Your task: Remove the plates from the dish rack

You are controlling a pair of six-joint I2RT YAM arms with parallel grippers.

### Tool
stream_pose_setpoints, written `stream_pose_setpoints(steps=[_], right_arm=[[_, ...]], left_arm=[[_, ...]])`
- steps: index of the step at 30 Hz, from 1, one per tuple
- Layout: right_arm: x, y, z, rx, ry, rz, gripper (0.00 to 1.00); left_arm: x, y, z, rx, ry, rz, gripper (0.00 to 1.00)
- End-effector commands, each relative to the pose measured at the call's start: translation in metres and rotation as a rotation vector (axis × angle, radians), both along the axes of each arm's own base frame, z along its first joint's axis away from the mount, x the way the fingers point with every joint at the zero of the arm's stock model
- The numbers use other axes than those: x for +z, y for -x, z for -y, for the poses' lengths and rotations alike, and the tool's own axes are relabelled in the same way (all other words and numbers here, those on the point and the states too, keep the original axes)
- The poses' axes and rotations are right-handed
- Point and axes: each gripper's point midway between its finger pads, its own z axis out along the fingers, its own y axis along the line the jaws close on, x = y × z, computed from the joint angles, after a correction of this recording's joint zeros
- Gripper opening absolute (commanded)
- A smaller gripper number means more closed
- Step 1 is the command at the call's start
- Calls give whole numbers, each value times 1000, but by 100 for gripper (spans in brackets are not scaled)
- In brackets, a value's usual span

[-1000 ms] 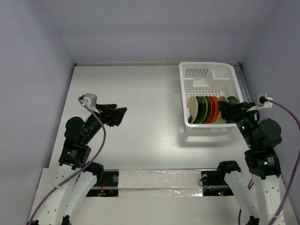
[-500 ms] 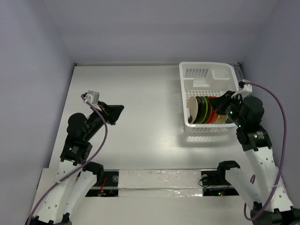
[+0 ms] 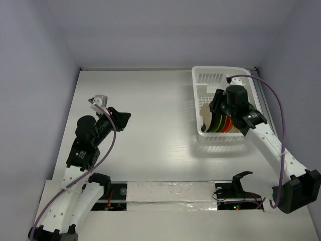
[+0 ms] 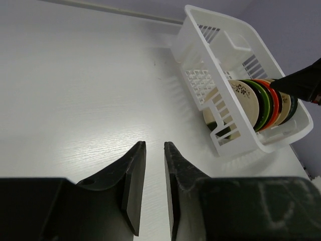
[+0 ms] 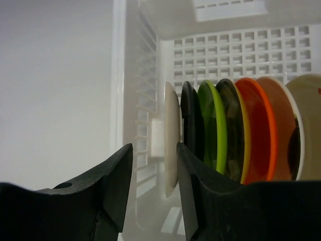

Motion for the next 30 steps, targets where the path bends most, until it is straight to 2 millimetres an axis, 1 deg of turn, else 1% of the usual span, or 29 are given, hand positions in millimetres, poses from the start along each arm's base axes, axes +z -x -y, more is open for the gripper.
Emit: stream_pose_setpoints(steps=[1, 2, 3, 6, 11, 12, 14, 17, 19, 20, 21, 22, 23, 24, 26, 27, 28, 29, 30], right_arm=[[9, -9, 1, -30, 72, 15, 46], [1, -11, -3, -19, 84, -5, 46], [-1, -12, -3, -33, 101, -11, 47], [-12, -16, 5, -88, 154, -44, 46], [-29, -22, 10, -122, 201, -92, 41], [-31, -24, 14, -146, 220, -95, 41], [-40, -26, 13, -152, 244, -117, 39], [-48, -29, 11, -158, 275, -137, 34], [-50, -29, 14, -176, 311, -146, 31], [-48, -30, 7, -167, 325, -144, 30], [-46, -30, 8, -181, 348, -138, 28], [-42, -27, 1, -170, 362, -134, 27], [-40, -26, -3, -167, 373, -130, 26], [-42, -26, -5, -168, 396, -134, 25], [-44, -21, -7, -167, 444, -151, 21], [-43, -23, -10, -180, 482, -147, 15], [-46, -22, -5, -189, 515, -167, 13], [-48, -21, -7, -187, 535, -174, 10], [-46, -22, -8, -193, 558, -168, 6]], left_arm=[[29, -3, -6, 19, 15, 78, 19], [30, -4, -9, 30, 15, 81, 23], [29, -4, -9, 30, 16, 79, 24], [30, -3, -10, 36, 18, 81, 27], [32, -3, -11, 39, 17, 86, 28], [33, -3, -13, 44, 16, 92, 28], [38, 0, -10, 27, 22, 111, 28], [40, 2, -10, 21, 23, 120, 28], [40, 2, -9, 16, 25, 120, 28], [40, 2, -9, 13, 24, 121, 28], [41, 3, -8, 12, 26, 125, 28], [40, 3, -7, 6, 27, 122, 29], [41, 4, -7, 3, 30, 124, 29], [43, 5, -5, -9, 34, 134, 29], [45, 7, -4, -16, 36, 140, 29], [45, 7, -5, -14, 38, 142, 29], [46, 8, -5, -11, 38, 145, 29], [46, 8, -6, -9, 38, 145, 29], [47, 8, -6, -9, 39, 148, 29]])
